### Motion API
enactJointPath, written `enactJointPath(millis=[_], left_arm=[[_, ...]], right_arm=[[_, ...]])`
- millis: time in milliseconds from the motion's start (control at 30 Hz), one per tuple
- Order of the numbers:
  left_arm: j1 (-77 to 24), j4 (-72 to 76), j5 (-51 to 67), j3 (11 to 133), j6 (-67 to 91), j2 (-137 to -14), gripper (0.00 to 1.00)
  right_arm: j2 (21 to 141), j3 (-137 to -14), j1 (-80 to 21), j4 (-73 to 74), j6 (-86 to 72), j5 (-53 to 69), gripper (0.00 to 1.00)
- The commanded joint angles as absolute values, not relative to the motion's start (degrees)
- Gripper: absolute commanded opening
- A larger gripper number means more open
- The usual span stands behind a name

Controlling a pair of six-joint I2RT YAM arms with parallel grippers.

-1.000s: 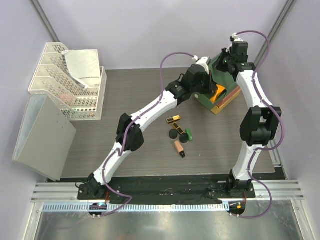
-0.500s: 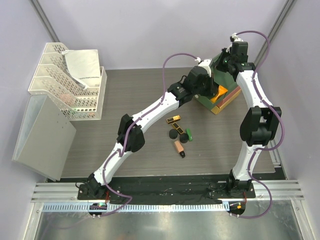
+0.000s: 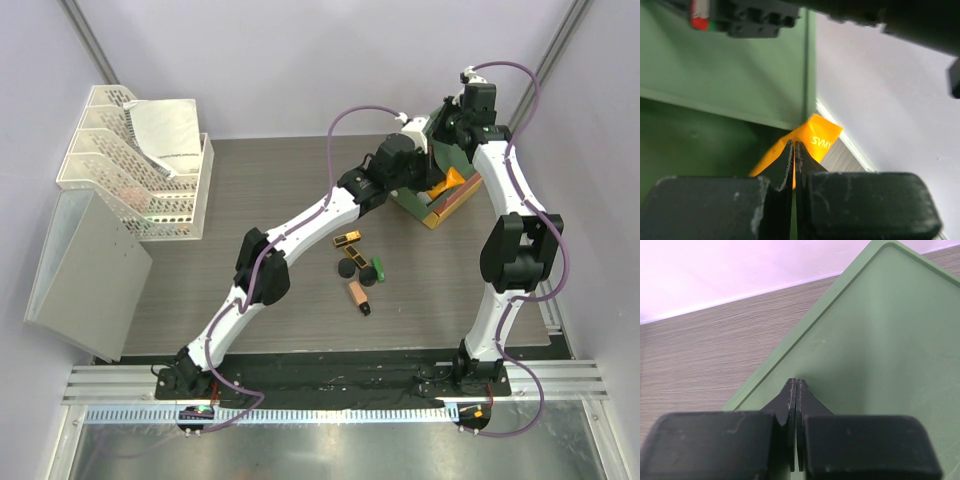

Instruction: Organize the makeup

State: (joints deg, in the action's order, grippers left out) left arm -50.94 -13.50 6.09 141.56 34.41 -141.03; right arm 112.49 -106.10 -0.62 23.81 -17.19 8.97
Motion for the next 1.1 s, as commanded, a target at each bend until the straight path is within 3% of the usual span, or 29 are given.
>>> enactJointPath(millis=[0,400,633,833,1067], left_arm=[[-52.7,-7.9,7.8,141.8,33.8,-136.8,0.00],[-52.2,-13.4,-5.6,138.6,30.1,-132.0,0.00],[-50.8,-7.7,2.1,136.8,30.7,-131.4,0.00],[-50.8,-14.6,8.8,143.7,33.7,-137.9,0.00],[-50.8,-17.6,8.6,142.9,33.3,-138.8,0.00]], right_arm=[[119.3,-100.5,-1.1,45.7,-14.8,7.1,0.01],[119.6,-100.8,-1.1,45.8,-14.7,6.9,0.01],[120.1,-101.0,-1.0,45.8,-14.7,7.3,0.01],[120.7,-101.9,-1.1,46.0,-14.7,7.0,0.01],[120.8,-101.4,-1.1,46.0,-14.7,7.1,0.01]])
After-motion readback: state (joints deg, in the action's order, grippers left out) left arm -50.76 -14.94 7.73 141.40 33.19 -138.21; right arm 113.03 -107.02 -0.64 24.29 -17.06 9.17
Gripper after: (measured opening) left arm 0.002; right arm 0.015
